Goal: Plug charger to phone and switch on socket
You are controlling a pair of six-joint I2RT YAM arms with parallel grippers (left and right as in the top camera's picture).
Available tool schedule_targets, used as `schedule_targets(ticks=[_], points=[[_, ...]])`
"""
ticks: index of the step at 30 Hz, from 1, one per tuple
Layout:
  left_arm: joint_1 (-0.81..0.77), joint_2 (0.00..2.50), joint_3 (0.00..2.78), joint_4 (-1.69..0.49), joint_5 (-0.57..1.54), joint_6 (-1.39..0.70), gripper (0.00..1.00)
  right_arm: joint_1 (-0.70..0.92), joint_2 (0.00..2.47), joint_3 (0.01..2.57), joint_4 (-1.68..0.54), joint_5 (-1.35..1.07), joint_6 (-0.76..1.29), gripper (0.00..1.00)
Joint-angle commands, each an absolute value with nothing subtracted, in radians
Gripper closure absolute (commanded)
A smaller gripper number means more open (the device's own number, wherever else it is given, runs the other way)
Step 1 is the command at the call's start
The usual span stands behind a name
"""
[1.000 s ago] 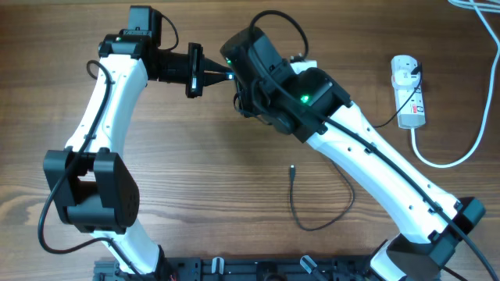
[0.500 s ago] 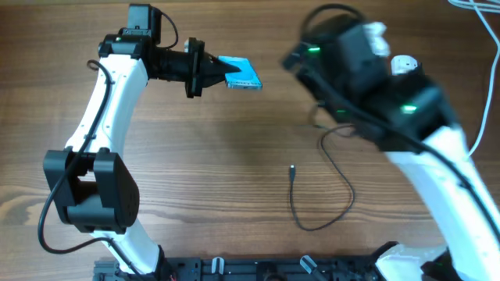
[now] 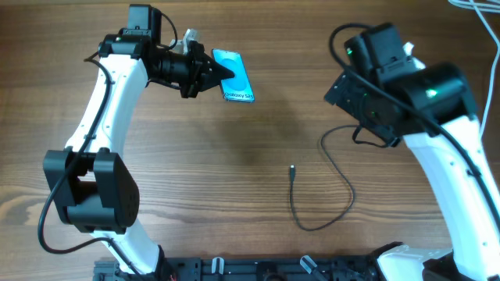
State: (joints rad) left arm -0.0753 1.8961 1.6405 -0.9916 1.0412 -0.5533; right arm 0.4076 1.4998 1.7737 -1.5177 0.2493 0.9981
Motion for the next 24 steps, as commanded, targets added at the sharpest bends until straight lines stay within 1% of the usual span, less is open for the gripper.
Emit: schedule_targets(ticks=[1, 5, 11, 13, 16, 18, 24], points=[[-0.068, 1.847, 1.644, -0.997, 0.939, -0.5, 0.96, 0.405, 1.515, 1.668, -1.464, 0.208, 0.972, 0.0], [-0.068, 1.801, 1.644, -1.026, 0.748, -0.491, 0.96, 0.405, 1.515, 1.522, -1.362, 0.153, 0.971, 0.0], [-0.068, 1.789, 1.644, -1.056, 0.538, -0.474, 0.96, 0.405, 1.515, 1.353, -1.225, 0.037, 0.968, 0.0], [-0.068, 1.789, 1.644, -1.061, 0.505, -0.474, 0.96, 0.405, 1.515, 1.308, -1.187, 0.012, 0.965, 0.0], [-0.068, 1.789, 1.644, -1.059, 0.498, -0.448, 0.96, 0.406, 1.515, 1.224, -1.059, -0.145, 0.802, 0.0], [-0.068, 1.789, 1.644, -1.059, 0.472, -0.448, 0.96, 0.41, 1.516, 1.178, -0.99, -0.228, 0.734, 0.0], [-0.067, 1.789, 1.644, -1.06, 0.446, -0.448, 0.96, 0.442, 1.517, 1.118, -0.944, -0.245, 0.731, 0.0]])
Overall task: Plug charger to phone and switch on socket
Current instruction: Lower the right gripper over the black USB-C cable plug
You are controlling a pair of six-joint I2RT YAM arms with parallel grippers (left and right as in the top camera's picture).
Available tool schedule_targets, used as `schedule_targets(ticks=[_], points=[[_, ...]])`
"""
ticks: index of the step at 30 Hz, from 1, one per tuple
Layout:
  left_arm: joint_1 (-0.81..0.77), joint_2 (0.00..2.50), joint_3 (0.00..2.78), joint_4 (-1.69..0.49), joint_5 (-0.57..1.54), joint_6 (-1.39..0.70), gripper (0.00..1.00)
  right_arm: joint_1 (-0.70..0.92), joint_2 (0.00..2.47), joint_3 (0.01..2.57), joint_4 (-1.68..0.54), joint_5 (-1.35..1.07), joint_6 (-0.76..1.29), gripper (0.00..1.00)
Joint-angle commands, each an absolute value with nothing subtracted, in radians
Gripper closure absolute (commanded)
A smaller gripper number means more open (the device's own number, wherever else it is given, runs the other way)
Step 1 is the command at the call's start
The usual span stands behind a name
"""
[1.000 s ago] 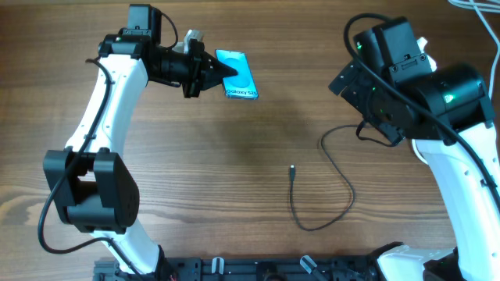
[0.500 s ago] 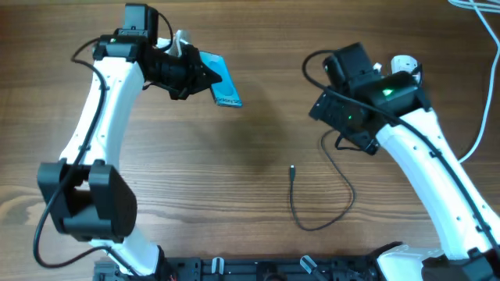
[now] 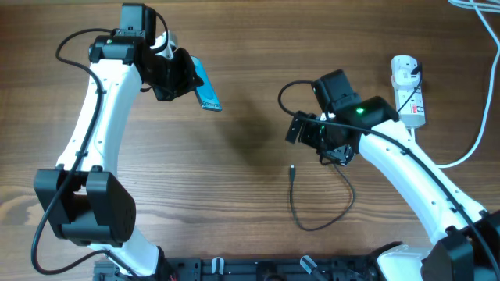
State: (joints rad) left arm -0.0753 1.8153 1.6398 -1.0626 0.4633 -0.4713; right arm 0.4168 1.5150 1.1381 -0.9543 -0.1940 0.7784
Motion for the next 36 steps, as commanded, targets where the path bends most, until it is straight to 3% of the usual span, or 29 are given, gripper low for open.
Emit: schedule_targets(ticks=[1, 14, 18, 22, 36], points=[[-0.067, 1.79, 1.644, -1.059, 0.443, -0.448, 0.96, 0.451, 1.517, 1.118, -0.944, -0.246, 0.722, 0.0], [-0.067, 1.79, 1.644, -1.059, 0.443, -0.448, 0.96, 0.592, 1.645, 1.118, -0.89, -0.219, 0.761, 0.0], [-0.067, 1.79, 1.644, -1.06, 0.443, -0.448, 0.96, 0.607, 1.695, 1.118, -0.899, -0.103, 0.796, 0.08], [-0.067, 1.79, 1.644, -1.059, 0.443, -0.448, 0.96, 0.608, 1.731, 1.118, -0.921, -0.045, 0.785, 0.24], [-0.067, 1.79, 1.644, -1.062, 0.443, -0.448, 0.96, 0.646, 1.859, 1.109, -0.947, -0.022, 0.709, 0.27]])
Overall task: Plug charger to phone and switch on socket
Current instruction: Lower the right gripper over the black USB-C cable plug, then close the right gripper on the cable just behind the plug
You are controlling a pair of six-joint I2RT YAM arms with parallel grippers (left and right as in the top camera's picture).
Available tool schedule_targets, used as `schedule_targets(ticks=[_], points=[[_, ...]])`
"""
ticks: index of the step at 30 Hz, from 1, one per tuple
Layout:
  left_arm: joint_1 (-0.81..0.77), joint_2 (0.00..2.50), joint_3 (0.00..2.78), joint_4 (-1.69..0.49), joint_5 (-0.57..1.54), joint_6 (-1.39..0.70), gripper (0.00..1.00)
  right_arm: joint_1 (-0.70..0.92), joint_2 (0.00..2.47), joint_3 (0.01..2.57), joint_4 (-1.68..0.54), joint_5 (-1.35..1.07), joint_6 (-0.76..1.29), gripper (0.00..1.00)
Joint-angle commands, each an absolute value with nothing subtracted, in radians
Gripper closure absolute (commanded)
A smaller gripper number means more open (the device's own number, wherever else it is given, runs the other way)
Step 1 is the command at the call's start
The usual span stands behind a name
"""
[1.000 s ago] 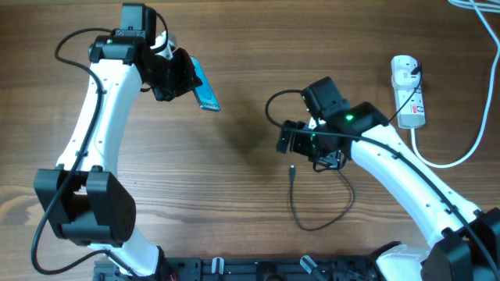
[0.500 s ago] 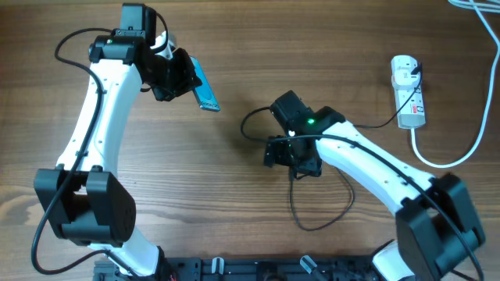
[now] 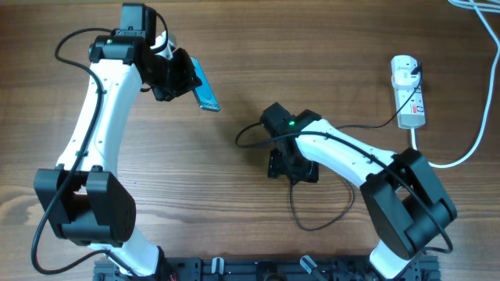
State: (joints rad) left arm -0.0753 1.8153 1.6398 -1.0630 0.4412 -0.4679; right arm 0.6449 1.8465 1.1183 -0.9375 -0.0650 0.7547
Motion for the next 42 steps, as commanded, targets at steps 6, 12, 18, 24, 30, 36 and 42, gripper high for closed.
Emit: schedule_targets(ticks=[6, 12, 18, 24, 30, 36, 42], points=[[-0.067, 1.79, 1.644, -1.061, 0.443, -0.449, 0.96, 0.649, 1.859, 1.097, -0.946, -0.023, 0.713, 0.32], [-0.067, 1.79, 1.644, -1.06, 0.443, -0.449, 0.96, 0.649, 1.859, 1.097, -0.935, -0.024, 0.71, 0.33], [-0.067, 1.79, 1.644, -1.06, 0.443, -0.449, 0.96, 0.649, 1.859, 1.097, -0.928, -0.034, 0.71, 0.34], [-0.067, 1.79, 1.644, -1.061, 0.444, -0.449, 0.96, 0.649, 1.859, 1.097, -0.924, -0.06, 0.709, 0.36], [-0.067, 1.79, 1.644, -1.063, 0.443, -0.449, 0.96, 0.653, 1.859, 1.097, -0.931, -0.06, 0.707, 0.36], [-0.067, 1.79, 1.644, -1.063, 0.444, -0.449, 0.96, 0.659, 1.859, 1.097, -0.931, -0.069, 0.707, 0.36], [-0.067, 1.79, 1.644, -1.063, 0.444, -0.45, 0.96, 0.667, 1.859, 1.097, -0.931, -0.072, 0.699, 0.36]])
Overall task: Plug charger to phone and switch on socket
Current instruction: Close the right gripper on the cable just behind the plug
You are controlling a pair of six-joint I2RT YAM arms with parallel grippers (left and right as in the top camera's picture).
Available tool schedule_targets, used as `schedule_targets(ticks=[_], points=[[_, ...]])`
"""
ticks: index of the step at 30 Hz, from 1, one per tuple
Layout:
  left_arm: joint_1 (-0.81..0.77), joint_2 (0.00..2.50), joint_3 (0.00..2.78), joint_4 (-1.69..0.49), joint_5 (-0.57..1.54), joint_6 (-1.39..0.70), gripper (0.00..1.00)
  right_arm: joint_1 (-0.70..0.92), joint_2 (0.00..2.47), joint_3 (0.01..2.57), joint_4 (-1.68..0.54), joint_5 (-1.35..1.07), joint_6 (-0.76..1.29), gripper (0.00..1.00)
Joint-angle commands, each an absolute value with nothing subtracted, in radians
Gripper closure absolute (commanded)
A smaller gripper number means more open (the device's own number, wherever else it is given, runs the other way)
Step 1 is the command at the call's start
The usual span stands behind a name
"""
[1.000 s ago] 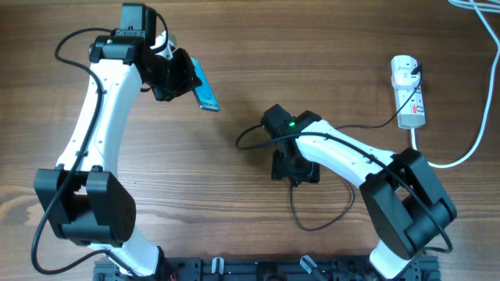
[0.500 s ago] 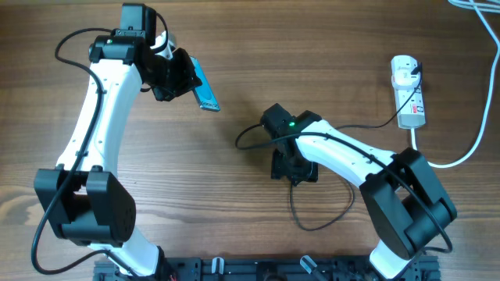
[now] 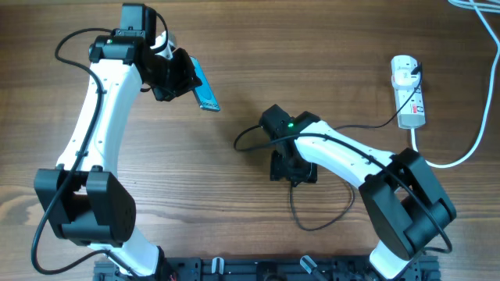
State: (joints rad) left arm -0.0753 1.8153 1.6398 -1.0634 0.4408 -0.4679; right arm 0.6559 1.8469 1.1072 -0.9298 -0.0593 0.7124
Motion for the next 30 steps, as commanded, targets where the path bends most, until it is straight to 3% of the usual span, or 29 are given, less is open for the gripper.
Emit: schedule_targets(ticks=[1, 22, 30], points=[[-0.067, 1.79, 1.644, -1.063, 0.444, -0.452, 0.96, 0.667, 1.859, 1.097, -0.93, -0.072, 0.699, 0.36], [-0.067, 1.79, 1.644, -1.063, 0.443, -0.452, 0.96, 0.667, 1.859, 1.09, -0.92, -0.068, 0.713, 0.41], [-0.067, 1.79, 1.644, -1.063, 0.444, -0.452, 0.96, 0.667, 1.859, 0.986, -0.791, -0.087, 0.736, 0.41]])
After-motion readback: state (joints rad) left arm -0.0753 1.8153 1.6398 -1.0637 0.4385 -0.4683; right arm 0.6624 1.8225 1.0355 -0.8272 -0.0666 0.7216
